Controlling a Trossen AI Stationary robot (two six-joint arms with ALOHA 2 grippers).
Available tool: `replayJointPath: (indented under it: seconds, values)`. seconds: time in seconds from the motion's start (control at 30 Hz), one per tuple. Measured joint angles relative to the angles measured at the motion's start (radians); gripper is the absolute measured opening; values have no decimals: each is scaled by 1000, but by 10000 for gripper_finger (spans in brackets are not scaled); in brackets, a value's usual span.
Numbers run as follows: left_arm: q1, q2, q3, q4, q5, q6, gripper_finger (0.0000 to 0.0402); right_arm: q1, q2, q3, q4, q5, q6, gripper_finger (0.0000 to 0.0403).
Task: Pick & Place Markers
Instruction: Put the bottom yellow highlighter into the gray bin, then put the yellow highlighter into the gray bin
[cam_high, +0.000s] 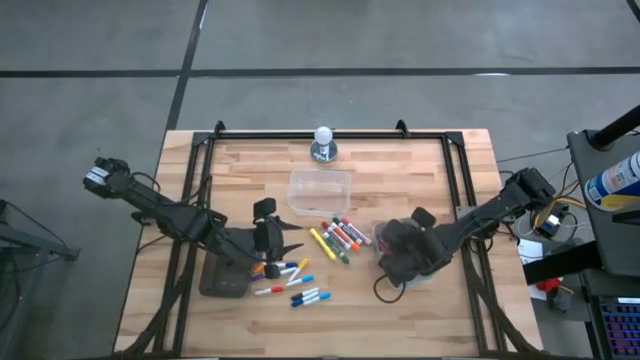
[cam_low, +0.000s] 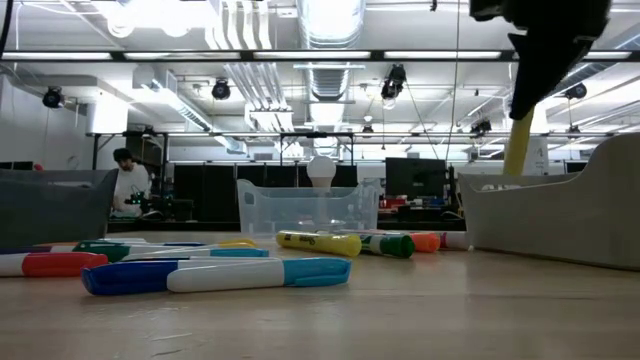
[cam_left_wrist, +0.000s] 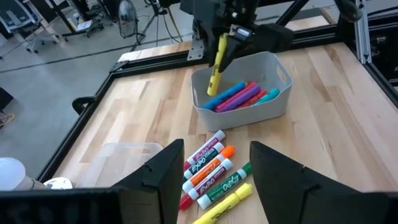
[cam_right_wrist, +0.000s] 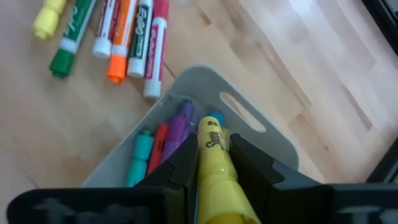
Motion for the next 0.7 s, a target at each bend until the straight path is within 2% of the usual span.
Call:
replayJointPath:
  seconds: [0.2,0.47,0.7]
  values:
    - [0,0,-5,9,0,0,177,24,0,-49,18,29,53,116]
    - [0,0,-5,9,0,0,177,28,1,-56,30,48,47,206]
    - [1,0,-9,8,1,-12,177,54,1,17,30,181,20,230]
